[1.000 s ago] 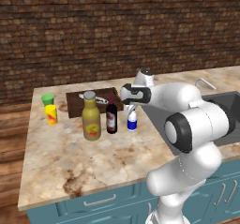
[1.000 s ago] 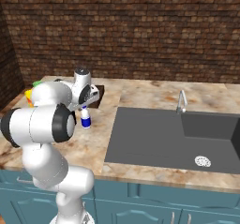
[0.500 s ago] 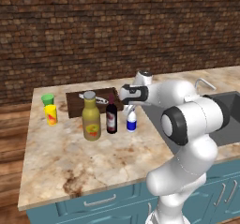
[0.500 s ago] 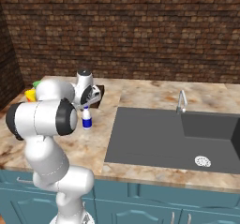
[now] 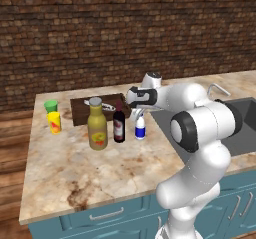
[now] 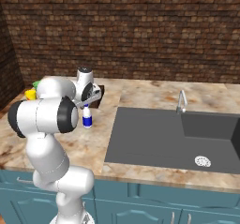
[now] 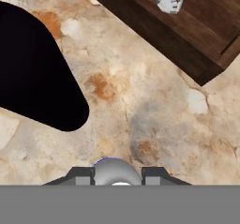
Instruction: Place the drinks on the dining counter in a tight cluster.
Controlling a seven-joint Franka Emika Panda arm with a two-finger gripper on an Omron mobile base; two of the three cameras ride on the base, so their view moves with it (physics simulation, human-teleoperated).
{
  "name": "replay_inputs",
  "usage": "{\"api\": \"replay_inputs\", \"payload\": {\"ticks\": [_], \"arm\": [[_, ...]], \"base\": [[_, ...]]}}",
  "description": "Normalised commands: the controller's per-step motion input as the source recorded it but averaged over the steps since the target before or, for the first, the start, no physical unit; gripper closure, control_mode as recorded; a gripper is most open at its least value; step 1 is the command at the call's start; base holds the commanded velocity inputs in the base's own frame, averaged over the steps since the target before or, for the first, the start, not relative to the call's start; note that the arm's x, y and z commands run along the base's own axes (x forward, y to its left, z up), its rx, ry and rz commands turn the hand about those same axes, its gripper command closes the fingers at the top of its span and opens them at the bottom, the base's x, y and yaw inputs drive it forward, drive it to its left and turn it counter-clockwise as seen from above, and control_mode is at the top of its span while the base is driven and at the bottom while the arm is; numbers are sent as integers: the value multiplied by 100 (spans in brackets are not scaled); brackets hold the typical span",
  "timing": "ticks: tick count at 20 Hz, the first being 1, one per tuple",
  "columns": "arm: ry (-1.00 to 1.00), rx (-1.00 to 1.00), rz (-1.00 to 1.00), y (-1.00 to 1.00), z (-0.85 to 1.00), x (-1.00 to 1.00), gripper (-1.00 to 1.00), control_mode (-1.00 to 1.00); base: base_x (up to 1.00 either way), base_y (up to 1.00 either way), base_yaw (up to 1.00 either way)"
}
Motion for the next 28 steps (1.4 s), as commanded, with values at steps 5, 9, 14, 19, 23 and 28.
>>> {"api": "replay_inputs", "payload": {"ticks": [5, 9, 14, 19, 23, 28], "arm": [[0, 0, 0, 0, 0, 0, -100, -100], [0, 0, 0, 0, 0, 0, -100, -100], [0, 0, 0, 0, 0, 0, -100, -100], [0, 0, 0, 0, 0, 0, -100, -100], [6, 0, 0, 0, -3, 0, -100, -100], [1, 0, 0, 0, 9, 0, -100, -100]], "base": [[0, 0, 0], [0, 0, 0], [0, 0, 0], [0, 0, 0], [0, 0, 0], [0, 0, 0]]}}
